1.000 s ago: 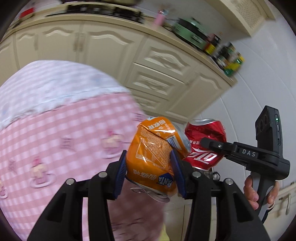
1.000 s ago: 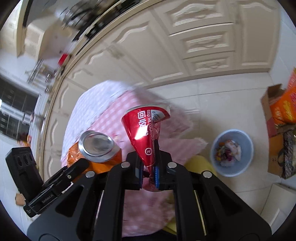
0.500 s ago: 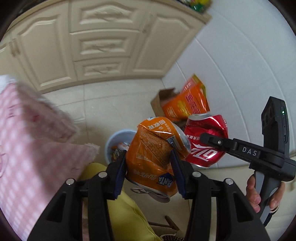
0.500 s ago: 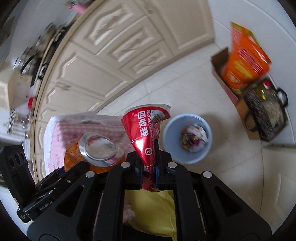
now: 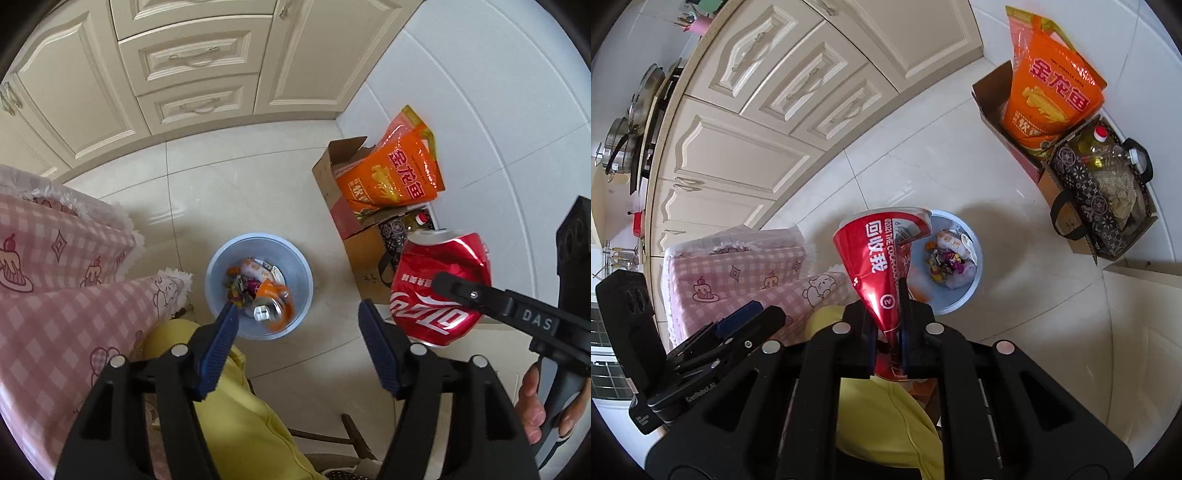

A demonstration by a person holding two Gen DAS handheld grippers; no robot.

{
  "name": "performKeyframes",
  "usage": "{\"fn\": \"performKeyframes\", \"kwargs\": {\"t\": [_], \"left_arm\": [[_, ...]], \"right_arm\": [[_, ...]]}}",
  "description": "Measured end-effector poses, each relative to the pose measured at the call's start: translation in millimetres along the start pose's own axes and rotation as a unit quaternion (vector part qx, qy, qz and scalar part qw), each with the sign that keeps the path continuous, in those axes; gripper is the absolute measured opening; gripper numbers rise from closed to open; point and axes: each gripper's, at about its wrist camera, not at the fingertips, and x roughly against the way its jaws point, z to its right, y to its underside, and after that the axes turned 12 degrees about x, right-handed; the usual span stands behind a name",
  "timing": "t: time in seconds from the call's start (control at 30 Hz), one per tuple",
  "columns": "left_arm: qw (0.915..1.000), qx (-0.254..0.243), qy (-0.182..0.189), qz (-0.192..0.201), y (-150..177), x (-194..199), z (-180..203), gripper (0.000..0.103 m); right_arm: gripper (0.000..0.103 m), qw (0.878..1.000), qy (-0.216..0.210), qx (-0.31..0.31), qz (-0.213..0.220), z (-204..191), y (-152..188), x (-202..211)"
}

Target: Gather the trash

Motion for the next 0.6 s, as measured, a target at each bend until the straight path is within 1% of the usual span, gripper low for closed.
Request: {"fn": "performKeyframes", "kwargs": {"t": [0.27, 0.33, 0.4, 0.43, 0.47, 0.5, 0.53, 0.6], "left_arm": [[0.9996, 0.025, -0.015, 0.002, -1.6, 3.6, -20.5, 0.066], [0.9993, 0.031, -0.019, 0.007, -0.3, 7.0, -27.7, 0.066], [0.999, 0.036, -0.023, 0.015, 1.0, 11.8, -34.6, 0.066], [0.9989, 0.037, -0.023, 0.017, 1.3, 13.6, -37.5, 0.066], [0.9988, 0.039, -0.022, 0.018, 1.7, 15.3, -40.3, 0.066], [0.9987, 0.042, -0.021, 0.019, 1.8, 17.2, -43.7, 0.066], [0.9986, 0.044, -0.021, 0.02, 2.1, 18.5, -45.5, 0.066], [0.9984, 0.046, -0.021, 0.024, 2.4, 20.9, -48.4, 0.066]], "right_arm": [[0.01, 0.999, -0.018, 0.031, -0.036, -30.6, -7.5, -29.3], [0.011, 0.998, -0.03, 0.028, -0.048, -38.3, -11.2, -36.6], [0.012, 0.997, -0.028, 0.03, -0.057, -44.3, -13.4, -41.9], [0.021, 0.997, -0.025, 0.032, -0.058, -47.0, -14.1, -43.0], [0.044, 0.998, -0.022, 0.032, -0.059, -48.7, -14.1, -43.3], [0.058, 0.998, -0.021, 0.032, -0.055, -50.5, -13.7, -42.3], [0.065, 0.998, -0.02, 0.034, -0.045, -52.6, -12.9, -39.9], [0.065, 0.998, -0.014, 0.042, -0.043, -56.9, -12.0, -37.1]]}}
